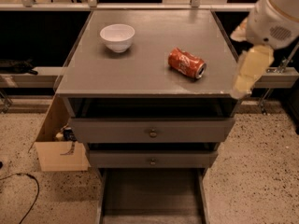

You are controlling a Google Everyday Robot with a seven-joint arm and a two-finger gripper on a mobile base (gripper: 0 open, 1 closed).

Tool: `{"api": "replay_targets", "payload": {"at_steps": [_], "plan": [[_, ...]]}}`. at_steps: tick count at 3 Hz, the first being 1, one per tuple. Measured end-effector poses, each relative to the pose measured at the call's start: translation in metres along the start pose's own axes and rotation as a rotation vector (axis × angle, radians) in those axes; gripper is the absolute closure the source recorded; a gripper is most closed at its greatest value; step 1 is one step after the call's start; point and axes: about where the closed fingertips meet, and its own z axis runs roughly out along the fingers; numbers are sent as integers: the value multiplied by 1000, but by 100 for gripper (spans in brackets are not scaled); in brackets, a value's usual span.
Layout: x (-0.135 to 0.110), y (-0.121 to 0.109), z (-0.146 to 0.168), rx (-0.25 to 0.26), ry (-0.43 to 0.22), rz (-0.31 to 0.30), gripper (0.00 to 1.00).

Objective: Place coke can into bottom drawer

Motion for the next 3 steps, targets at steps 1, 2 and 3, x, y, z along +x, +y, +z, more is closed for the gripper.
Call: {"api": "replay_targets", "payload": {"at_steps": [1, 2, 3], "plan": [[-24, -47, -3, 20, -19, -30, 0], [-48, -80, 4, 9, -89, -48, 0], [-77, -97, 26, -34, -174, -49, 0]]}}
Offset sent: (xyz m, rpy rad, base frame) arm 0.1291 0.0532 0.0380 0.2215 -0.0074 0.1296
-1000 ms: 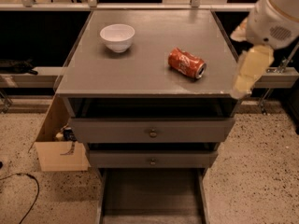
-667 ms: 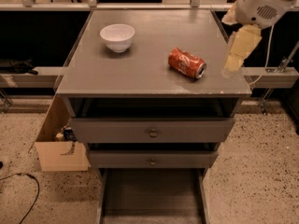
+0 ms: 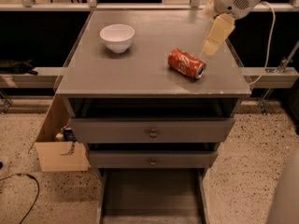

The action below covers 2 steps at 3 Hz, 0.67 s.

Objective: Place coke can into bottom drawer

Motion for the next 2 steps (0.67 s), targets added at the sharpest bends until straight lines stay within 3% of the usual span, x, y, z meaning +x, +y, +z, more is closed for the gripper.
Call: {"api": "replay_targets", "payload": {"at_steps": [2], "plan": [[-32, -12, 65, -83, -46, -6, 0]]}}
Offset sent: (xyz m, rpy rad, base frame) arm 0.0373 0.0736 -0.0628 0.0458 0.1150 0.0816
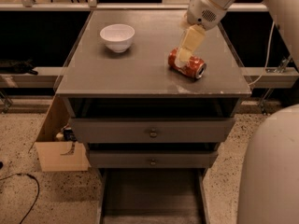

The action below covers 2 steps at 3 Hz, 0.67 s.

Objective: Place coke can into bottom drawer

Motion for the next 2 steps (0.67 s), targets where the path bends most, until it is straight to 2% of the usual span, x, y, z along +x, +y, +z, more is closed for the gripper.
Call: {"api": "replay_targets", "payload": {"at_steps": [1, 2], "plan": [[16, -18, 25, -1, 50, 28, 0], [38, -32, 33, 15, 92, 60, 0]]}}
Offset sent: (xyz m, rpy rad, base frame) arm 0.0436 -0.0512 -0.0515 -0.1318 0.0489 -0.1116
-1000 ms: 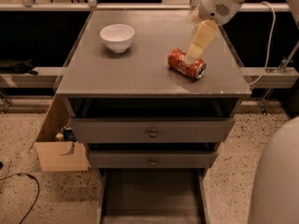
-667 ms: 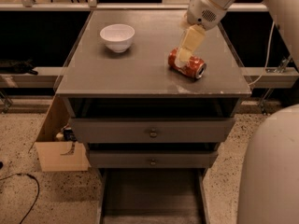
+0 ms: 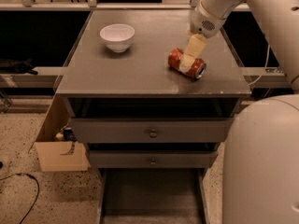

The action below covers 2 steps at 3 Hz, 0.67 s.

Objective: Place coke can into bottom drawer

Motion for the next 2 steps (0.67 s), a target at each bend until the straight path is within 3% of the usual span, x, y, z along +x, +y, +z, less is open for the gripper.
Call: {"api": "replay_targets", "payload": {"at_steps": [1, 2], "plan": [[22, -11, 7, 17, 35, 25, 0], [30, -5, 19, 1, 57, 28, 0]]}}
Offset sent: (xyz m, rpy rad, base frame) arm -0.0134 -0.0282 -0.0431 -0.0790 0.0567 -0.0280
